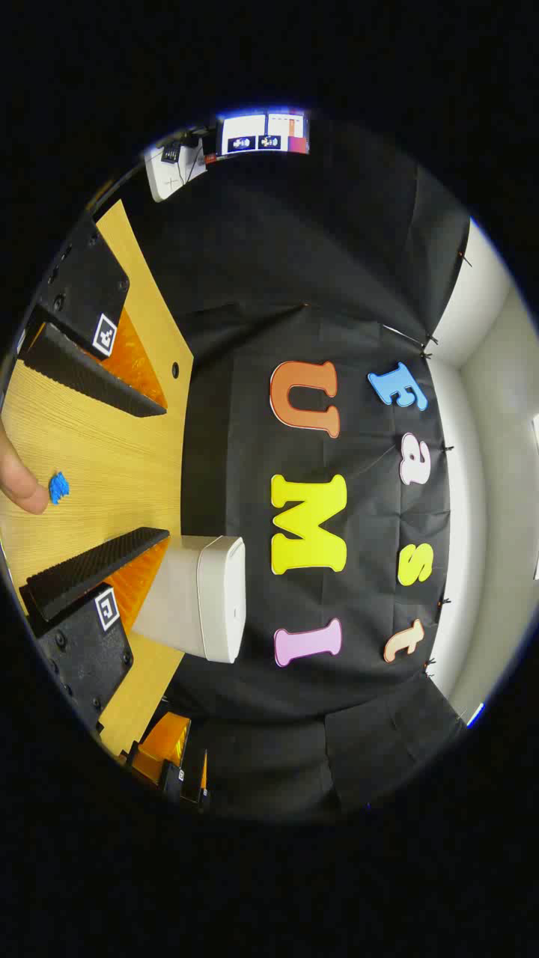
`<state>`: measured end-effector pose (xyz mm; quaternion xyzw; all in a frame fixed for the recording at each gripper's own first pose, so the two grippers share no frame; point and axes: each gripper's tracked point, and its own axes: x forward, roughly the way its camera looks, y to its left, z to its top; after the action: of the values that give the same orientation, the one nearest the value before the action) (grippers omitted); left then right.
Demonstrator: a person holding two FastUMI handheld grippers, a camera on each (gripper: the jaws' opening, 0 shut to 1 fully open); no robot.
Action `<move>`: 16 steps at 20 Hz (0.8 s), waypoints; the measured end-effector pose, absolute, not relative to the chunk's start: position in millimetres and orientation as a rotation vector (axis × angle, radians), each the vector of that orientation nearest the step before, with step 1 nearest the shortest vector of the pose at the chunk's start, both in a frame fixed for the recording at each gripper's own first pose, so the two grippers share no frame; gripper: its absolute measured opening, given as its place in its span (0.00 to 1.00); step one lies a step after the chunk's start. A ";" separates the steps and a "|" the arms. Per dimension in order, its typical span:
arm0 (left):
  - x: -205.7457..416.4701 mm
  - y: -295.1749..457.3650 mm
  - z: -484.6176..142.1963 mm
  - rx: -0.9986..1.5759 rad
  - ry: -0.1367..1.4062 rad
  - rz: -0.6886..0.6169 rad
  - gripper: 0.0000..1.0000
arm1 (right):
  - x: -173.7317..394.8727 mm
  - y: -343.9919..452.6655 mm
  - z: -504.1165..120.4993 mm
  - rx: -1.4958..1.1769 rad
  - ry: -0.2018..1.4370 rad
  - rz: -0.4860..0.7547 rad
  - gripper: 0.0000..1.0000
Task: Press the lid of the desktop garbage bin to open it, pick up the crumpled paper on the desktop and throw it into the bin, then pick up the pop can on the desktop and drop it into the bin, and finally close the garbage bin lid.
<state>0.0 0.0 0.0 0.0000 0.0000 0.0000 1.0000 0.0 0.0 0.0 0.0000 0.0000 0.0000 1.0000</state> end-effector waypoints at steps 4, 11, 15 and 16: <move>1.3 -4.4 -3.4 -0.010 0.015 -0.015 0.96 | 0.0 -8.3 -1.2 0.004 0.000 -0.014 0.95; 4.3 -0.7 -5.4 -0.003 0.019 -0.002 0.96 | 0.6 -10.7 -5.6 -0.003 0.012 -0.014 0.95; 4.4 -1.1 -7.2 0.006 0.019 -0.001 0.96 | -0.1 -10.9 -4.9 -0.005 0.007 -0.015 0.95; 4.2 -1.1 -6.9 0.011 0.018 0.003 0.96 | 1.8 -13.5 -6.5 -0.006 0.008 -0.023 0.96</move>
<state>4.2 -1.1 -6.9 0.0056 0.0091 0.0013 0.9999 1.8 -13.5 -6.5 -0.0029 0.0039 -0.0114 0.9999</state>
